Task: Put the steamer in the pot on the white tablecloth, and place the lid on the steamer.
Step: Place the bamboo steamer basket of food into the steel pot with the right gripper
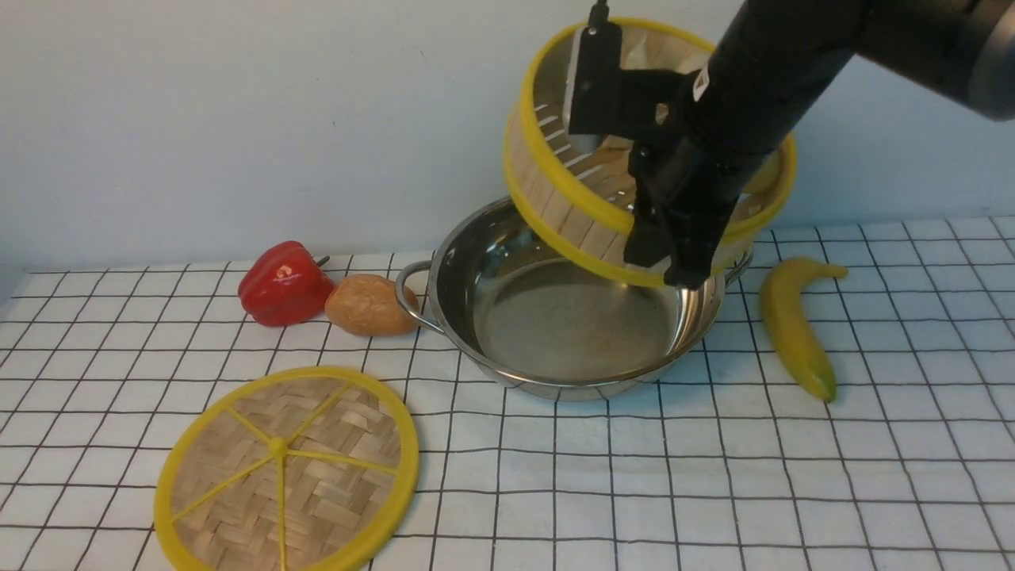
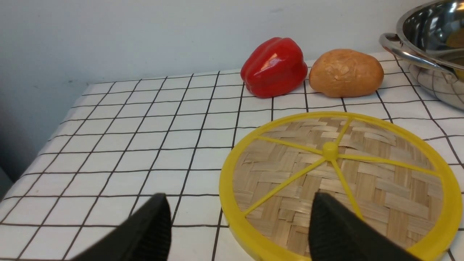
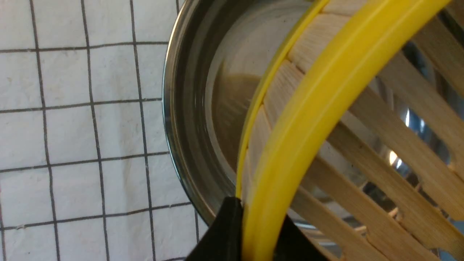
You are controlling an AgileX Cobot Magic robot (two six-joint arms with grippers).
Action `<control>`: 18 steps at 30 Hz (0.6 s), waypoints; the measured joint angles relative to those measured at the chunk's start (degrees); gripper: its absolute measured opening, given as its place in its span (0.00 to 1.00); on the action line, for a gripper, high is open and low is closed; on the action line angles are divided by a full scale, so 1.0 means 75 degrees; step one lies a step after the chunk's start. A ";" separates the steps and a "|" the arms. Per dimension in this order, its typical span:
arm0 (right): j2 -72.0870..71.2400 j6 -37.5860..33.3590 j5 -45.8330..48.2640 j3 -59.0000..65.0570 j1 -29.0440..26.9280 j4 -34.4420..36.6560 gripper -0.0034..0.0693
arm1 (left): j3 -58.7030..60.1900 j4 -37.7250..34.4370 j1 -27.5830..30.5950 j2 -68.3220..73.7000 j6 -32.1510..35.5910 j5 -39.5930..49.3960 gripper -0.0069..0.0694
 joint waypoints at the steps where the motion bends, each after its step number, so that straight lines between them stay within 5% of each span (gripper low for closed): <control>1: 0.0132 -0.0123 0.0000 -0.0048 0.0024 0.0012 0.13 | 0.0000 0.0000 0.0000 0.0000 0.0000 0.0000 0.71; 18: 0.1304 -0.1476 0.0015 -0.0107 0.0183 -0.0249 0.13 | 0.0000 0.0000 0.0000 0.0000 0.0000 0.0000 0.71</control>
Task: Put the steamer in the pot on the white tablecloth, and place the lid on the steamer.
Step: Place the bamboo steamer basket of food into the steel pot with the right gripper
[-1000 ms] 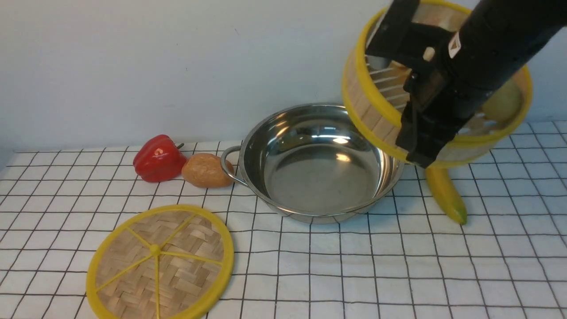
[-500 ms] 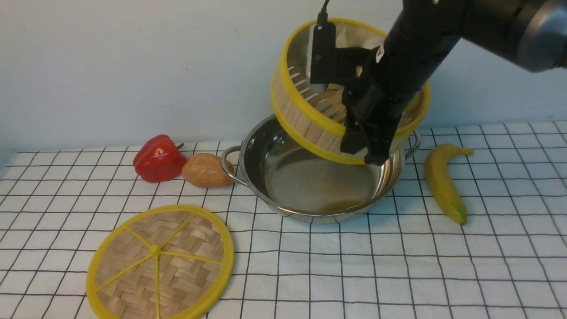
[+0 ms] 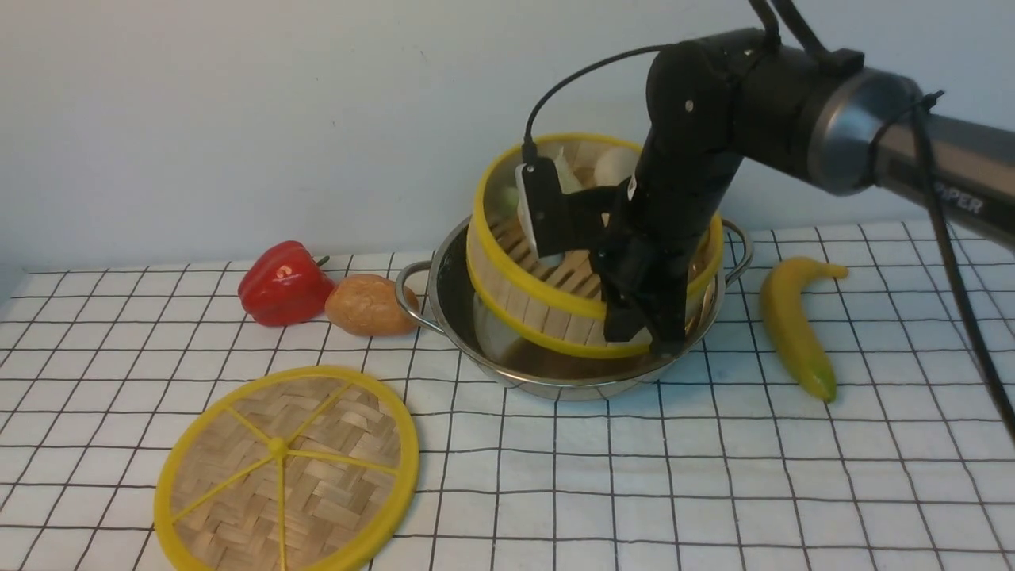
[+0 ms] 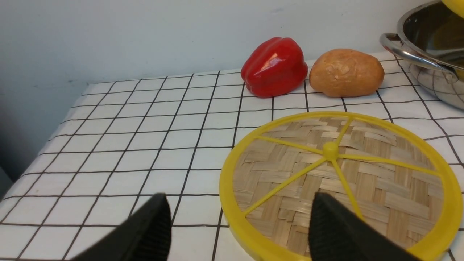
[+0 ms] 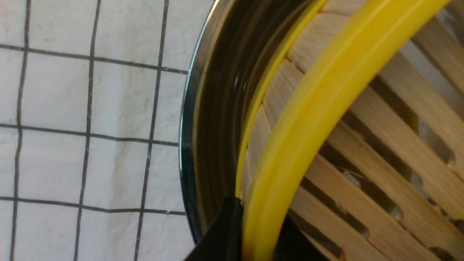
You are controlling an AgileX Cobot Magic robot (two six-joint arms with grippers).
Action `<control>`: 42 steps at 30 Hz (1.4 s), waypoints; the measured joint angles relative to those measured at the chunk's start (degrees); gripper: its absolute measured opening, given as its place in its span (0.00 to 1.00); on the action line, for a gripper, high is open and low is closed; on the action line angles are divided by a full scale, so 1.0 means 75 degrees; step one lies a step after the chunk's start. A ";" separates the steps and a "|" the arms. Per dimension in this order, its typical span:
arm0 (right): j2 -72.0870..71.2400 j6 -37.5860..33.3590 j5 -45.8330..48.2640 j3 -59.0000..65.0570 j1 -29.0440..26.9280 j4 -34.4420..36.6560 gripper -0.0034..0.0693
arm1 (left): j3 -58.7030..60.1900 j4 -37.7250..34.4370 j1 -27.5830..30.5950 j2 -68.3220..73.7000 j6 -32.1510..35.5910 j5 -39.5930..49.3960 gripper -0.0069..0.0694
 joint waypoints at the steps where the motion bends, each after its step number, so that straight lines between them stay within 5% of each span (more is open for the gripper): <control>1: 0.0021 -0.0141 0.0000 0.0000 0.0000 0.0000 0.13 | 0.0000 0.0000 0.0000 0.0000 0.0000 0.0000 0.71; 21: 0.0517 -0.0297 -0.0153 -0.0007 0.0000 -0.0033 0.14 | 0.0000 0.0000 0.0000 0.0000 0.0000 0.0000 0.71; 31: 0.0467 -0.0326 -0.0642 -0.0061 0.0014 -0.0045 0.46 | 0.0000 0.0000 0.0000 0.0000 0.0000 0.0000 0.71; 42: 0.0466 -0.0096 -0.0673 -0.0061 0.0013 -0.0075 0.52 | 0.0000 0.0000 0.0000 0.0000 0.0000 0.0000 0.71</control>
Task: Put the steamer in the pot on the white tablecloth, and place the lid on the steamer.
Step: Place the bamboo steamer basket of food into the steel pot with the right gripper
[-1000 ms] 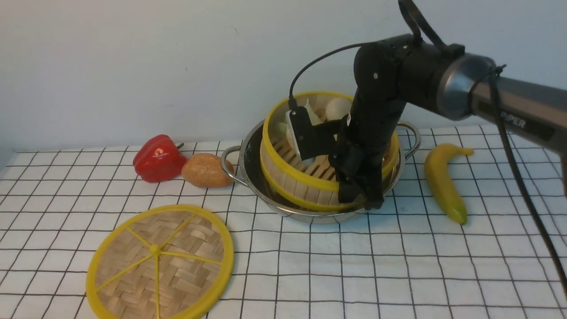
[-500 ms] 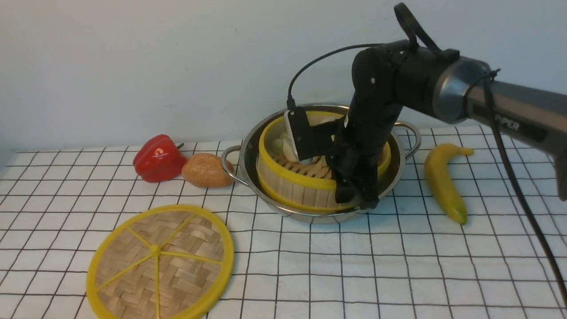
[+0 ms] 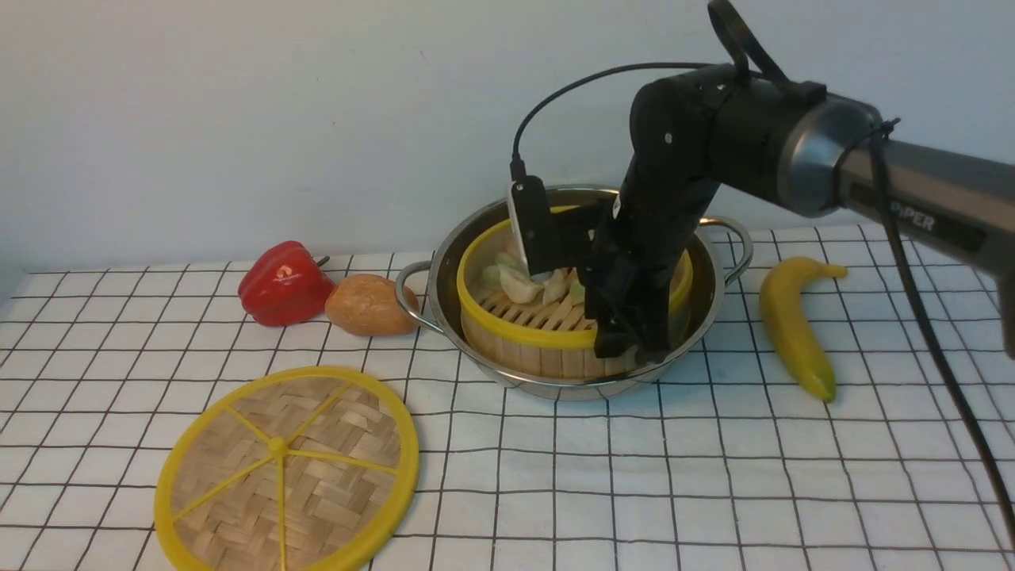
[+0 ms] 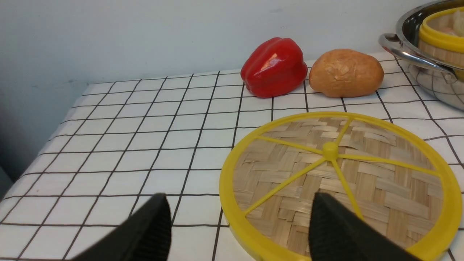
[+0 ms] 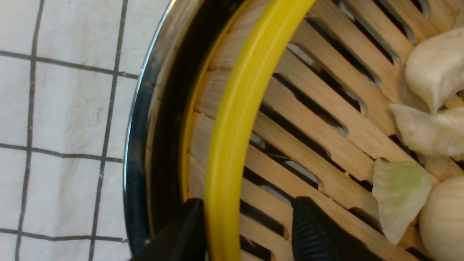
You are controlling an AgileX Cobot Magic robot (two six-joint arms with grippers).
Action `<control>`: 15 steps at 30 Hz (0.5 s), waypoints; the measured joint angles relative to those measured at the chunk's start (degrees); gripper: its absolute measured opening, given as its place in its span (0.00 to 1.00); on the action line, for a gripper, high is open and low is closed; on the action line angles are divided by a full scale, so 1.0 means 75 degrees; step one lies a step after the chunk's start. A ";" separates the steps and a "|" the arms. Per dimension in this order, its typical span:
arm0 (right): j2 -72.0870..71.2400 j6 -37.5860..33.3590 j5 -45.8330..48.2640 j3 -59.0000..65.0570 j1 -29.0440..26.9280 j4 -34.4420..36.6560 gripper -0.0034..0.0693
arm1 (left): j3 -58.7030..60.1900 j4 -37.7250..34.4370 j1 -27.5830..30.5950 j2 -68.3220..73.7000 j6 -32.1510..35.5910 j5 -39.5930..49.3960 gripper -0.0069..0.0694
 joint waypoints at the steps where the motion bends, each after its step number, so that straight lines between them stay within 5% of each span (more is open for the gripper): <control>1: 0.0000 0.0076 0.0027 0.0000 0.0000 -0.0008 0.52 | 0.0000 0.0000 0.0000 0.0000 0.0000 0.0000 0.71; 7: -0.0007 0.0418 0.0092 -0.0015 0.0000 -0.0053 0.57 | 0.0000 0.0000 0.0000 0.0000 0.0000 0.0000 0.71; 15: -0.0007 0.1505 0.0306 -0.0157 0.0000 -0.0061 0.80 | 0.0000 0.0000 0.0000 0.0000 0.0000 0.0000 0.71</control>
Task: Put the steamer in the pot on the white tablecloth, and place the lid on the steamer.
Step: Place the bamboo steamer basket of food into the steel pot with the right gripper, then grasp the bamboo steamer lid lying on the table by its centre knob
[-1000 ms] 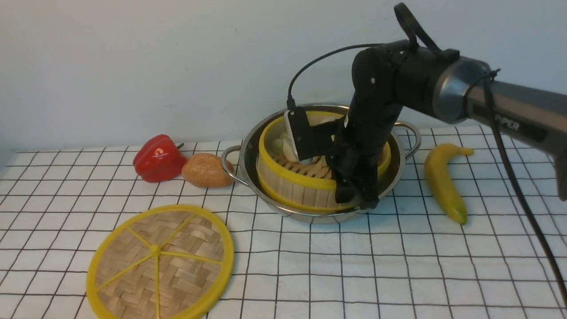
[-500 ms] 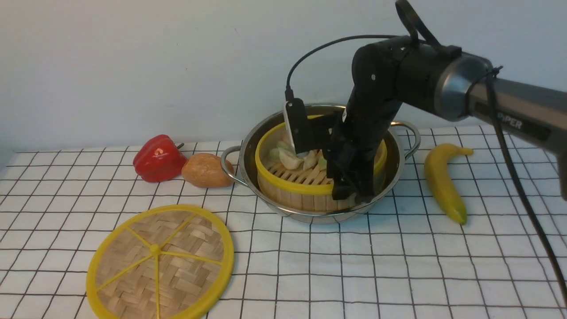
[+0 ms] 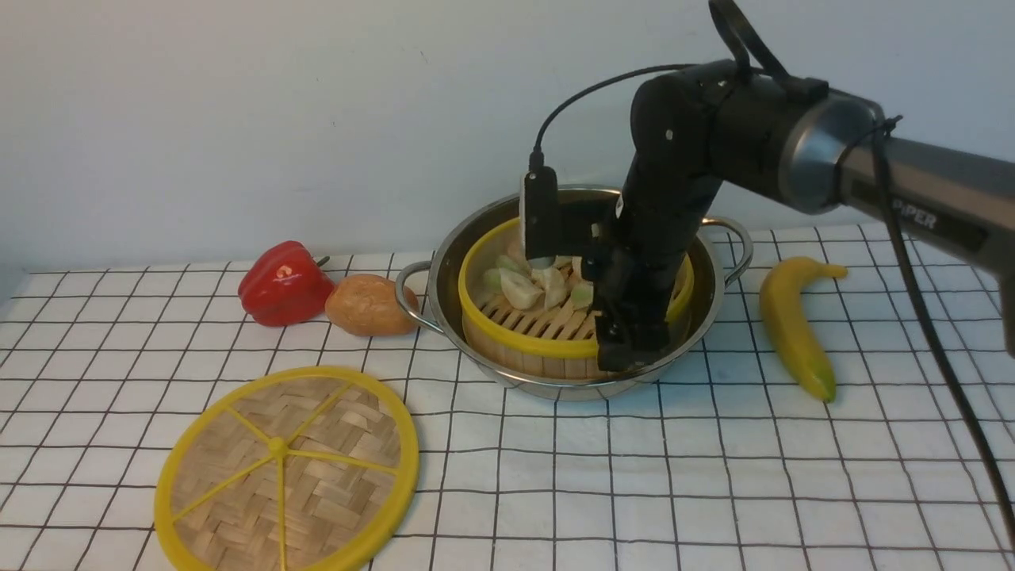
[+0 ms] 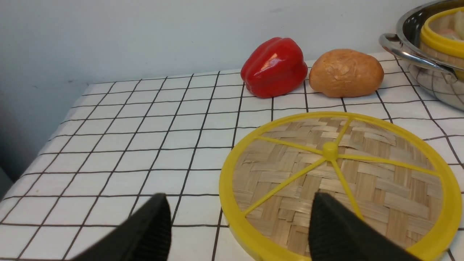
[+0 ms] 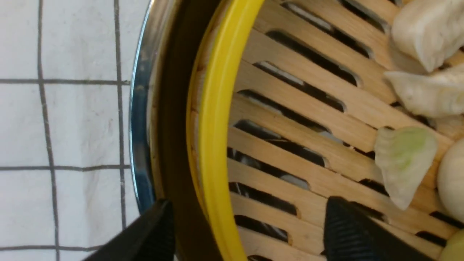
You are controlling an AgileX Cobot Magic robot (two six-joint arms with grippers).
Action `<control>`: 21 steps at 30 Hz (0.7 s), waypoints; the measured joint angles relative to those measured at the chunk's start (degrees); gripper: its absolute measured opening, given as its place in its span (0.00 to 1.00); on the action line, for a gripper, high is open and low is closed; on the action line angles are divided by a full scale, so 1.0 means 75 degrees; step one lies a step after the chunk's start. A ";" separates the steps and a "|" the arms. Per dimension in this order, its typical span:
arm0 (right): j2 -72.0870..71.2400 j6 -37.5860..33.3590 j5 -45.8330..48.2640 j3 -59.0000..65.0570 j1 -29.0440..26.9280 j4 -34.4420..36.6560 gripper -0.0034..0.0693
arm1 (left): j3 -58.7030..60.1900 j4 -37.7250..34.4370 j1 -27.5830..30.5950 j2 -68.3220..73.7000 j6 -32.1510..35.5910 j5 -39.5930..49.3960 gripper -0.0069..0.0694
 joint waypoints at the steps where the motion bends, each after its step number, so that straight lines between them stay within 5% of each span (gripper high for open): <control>1: -0.0008 0.0141 0.0011 -0.0132 0.0000 0.0000 0.82 | 0.0000 0.0000 0.0000 0.0000 0.0000 0.0000 0.71; 10: -0.0479 0.2068 0.0029 -0.1920 0.0000 -0.0647 0.85 | 0.0000 0.0000 0.0000 0.0000 0.0000 0.0000 0.71; 15: -0.0986 0.5125 0.0014 -0.2739 0.0000 -0.2666 0.79 | 0.0000 0.0000 0.0000 0.0000 0.0000 0.0000 0.71; 18: -0.1541 0.7325 0.0014 -0.2844 -0.0009 -0.3887 0.62 | 0.0000 0.0000 0.0000 0.0000 0.0000 0.0000 0.71; 20: -0.2032 0.8168 0.0014 -0.2869 -0.0016 -0.4334 0.41 | 0.0000 0.0000 0.0000 0.0000 0.0000 0.0000 0.71; 21: -0.2078 0.8168 0.0014 -0.2866 -0.0016 -0.4361 0.41 | 0.0000 0.0000 0.0000 0.0000 0.0000 0.0000 0.71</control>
